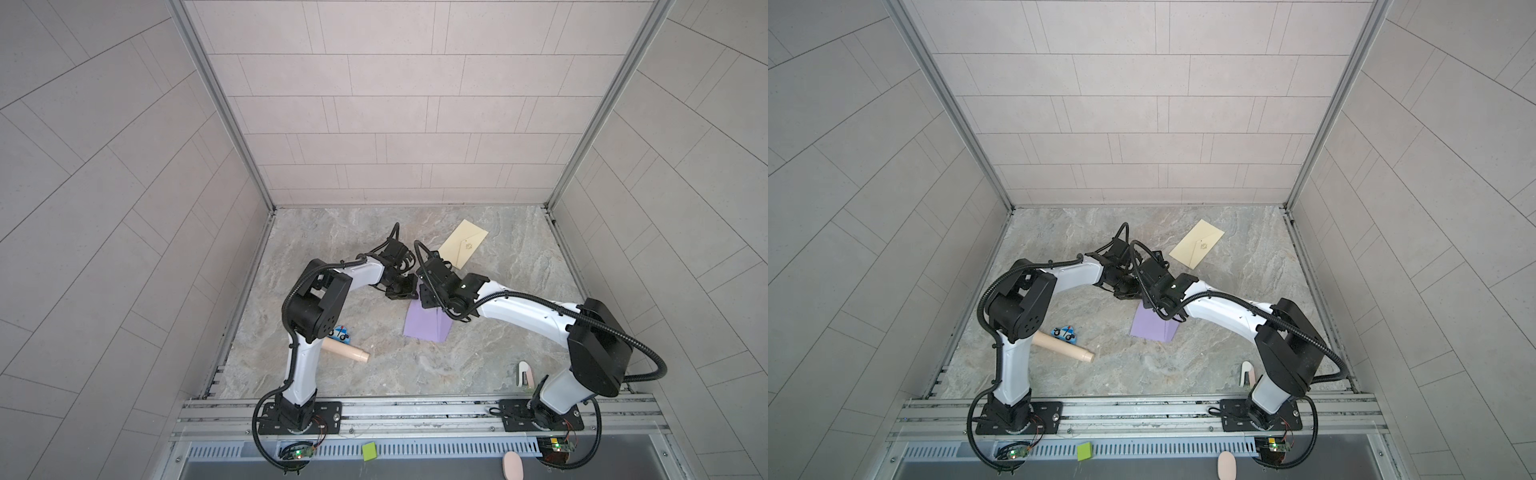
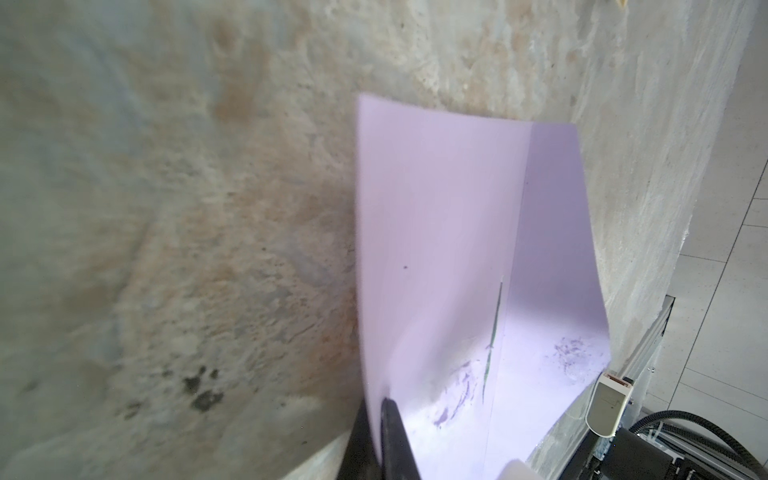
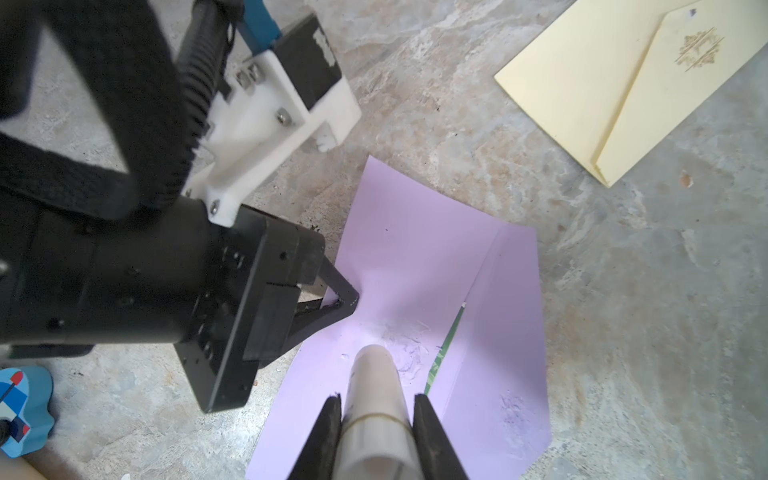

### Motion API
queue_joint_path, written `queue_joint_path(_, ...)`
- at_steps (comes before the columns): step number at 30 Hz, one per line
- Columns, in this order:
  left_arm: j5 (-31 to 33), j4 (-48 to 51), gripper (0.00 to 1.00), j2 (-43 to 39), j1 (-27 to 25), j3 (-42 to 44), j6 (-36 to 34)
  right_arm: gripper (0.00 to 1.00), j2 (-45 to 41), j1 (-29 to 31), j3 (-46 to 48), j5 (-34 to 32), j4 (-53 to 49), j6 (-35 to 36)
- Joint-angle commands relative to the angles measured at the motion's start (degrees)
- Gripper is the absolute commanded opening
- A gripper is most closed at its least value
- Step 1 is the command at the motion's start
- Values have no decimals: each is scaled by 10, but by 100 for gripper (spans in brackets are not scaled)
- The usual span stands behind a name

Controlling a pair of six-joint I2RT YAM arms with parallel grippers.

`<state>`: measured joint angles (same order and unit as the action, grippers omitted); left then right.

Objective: Place the letter into the envelope and seal it
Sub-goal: 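Rub the glue stick on the purple flap with right while left holds envelope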

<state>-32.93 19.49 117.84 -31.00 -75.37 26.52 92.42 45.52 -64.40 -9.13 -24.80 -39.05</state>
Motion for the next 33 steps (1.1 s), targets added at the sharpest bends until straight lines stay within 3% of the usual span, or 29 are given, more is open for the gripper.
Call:
queue_joint_path(1,33,2,0,-15,2,10,-2,0,25,5,-10,2,9,3)
queue_joint_path(7,34,1,0,-16,2,12,-2,0,64,12,-14,-7,9,9)
queue_joint_path(16,41,2,0,-17,2,13,-1,0,92,20,-22,-97,-110,-9)
queue_joint_path(33,44,1,0,-19,2,15,1,0,89,5,4,-110,-145,-23)
